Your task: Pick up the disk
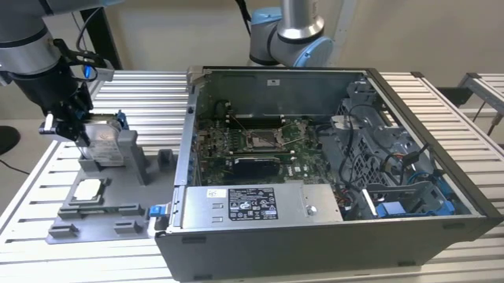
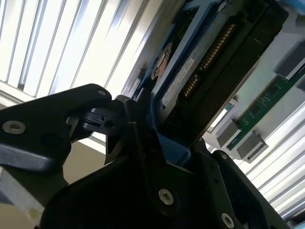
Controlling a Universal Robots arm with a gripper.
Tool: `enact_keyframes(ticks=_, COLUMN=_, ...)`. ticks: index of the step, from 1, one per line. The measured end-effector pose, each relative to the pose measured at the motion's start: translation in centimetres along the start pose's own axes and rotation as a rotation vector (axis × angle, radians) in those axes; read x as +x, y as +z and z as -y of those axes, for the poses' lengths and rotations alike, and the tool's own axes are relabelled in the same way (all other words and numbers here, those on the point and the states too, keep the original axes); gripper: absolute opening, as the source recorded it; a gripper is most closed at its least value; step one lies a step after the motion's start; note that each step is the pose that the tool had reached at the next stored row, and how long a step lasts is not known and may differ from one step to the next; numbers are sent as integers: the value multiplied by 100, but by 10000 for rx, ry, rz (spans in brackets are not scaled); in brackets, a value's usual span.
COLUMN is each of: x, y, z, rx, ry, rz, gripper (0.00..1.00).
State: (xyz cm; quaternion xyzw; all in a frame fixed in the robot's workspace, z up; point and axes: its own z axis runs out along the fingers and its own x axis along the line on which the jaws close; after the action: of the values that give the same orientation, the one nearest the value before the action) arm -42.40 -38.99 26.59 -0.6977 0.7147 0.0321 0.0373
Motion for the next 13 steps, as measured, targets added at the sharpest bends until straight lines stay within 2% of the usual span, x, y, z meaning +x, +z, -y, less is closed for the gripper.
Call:
enact_keyframes(ticks=12, x=3, y=26, z=-1, rx=2, ry=1, rz=-2, gripper=0)
enact_keyframes(ticks=13, x=2, y=28, z=-1, rx=5, ry=-1, rz=-30, gripper=0)
